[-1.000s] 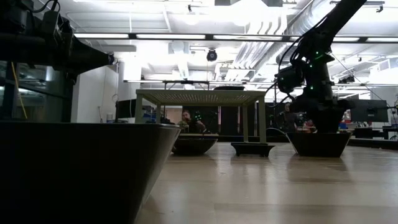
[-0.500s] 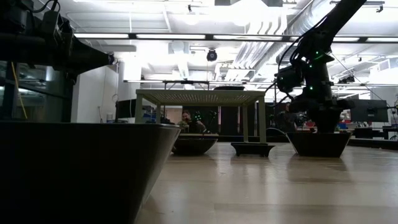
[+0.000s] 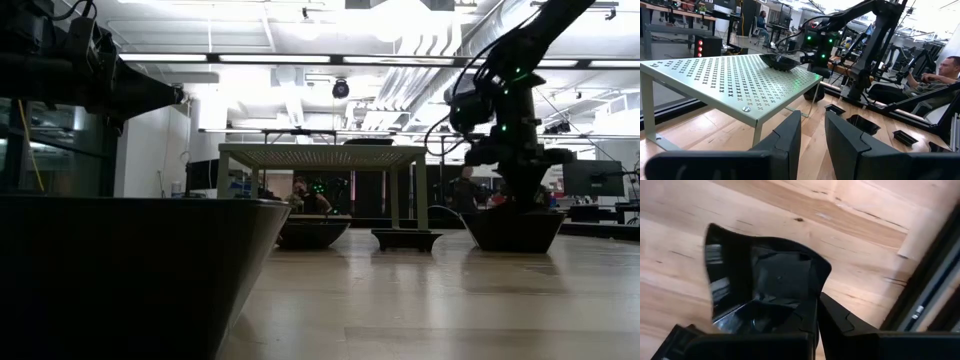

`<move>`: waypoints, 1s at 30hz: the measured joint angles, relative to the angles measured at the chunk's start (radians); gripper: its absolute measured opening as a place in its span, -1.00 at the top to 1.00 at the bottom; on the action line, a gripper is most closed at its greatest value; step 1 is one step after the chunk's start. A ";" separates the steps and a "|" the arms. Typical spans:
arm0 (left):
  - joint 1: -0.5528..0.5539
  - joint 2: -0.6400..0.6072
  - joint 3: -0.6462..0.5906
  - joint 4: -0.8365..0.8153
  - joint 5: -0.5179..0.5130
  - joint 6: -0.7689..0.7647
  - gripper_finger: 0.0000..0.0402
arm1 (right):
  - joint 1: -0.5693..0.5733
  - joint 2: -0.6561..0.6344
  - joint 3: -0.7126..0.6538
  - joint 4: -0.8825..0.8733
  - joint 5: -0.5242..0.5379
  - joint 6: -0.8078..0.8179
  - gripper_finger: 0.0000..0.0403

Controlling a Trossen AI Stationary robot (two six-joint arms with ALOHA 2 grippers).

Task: Pick & Place Mini shaped plates
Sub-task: Put the wave square shaped plate on the shelf

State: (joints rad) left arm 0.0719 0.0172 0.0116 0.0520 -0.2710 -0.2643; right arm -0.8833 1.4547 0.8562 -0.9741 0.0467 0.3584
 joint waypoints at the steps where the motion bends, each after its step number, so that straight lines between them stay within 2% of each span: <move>1: 0.000 0.000 0.000 0.000 0.000 0.000 0.57 | 0.000 -0.015 0.000 -0.006 -0.001 0.000 0.99; 6: 0.000 0.000 0.000 0.000 0.000 0.000 0.57 | 0.000 -0.088 0.021 -0.061 -0.010 0.011 0.99; 12: 0.000 0.000 0.000 0.000 0.000 0.000 0.57 | 0.000 -0.137 0.117 -0.139 -0.012 0.011 1.00; 20: 0.000 0.000 0.000 0.000 0.000 0.000 0.57 | 0.015 -0.154 0.352 -0.222 -0.012 0.008 1.00; 30: 0.000 0.000 0.000 0.000 0.000 0.000 0.57 | 0.086 -0.118 0.621 -0.212 -0.028 0.034 1.00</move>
State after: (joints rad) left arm 0.0715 0.0171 0.0116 0.0517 -0.2711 -0.2642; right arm -0.7975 1.3367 1.4770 -1.1856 0.0184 0.3924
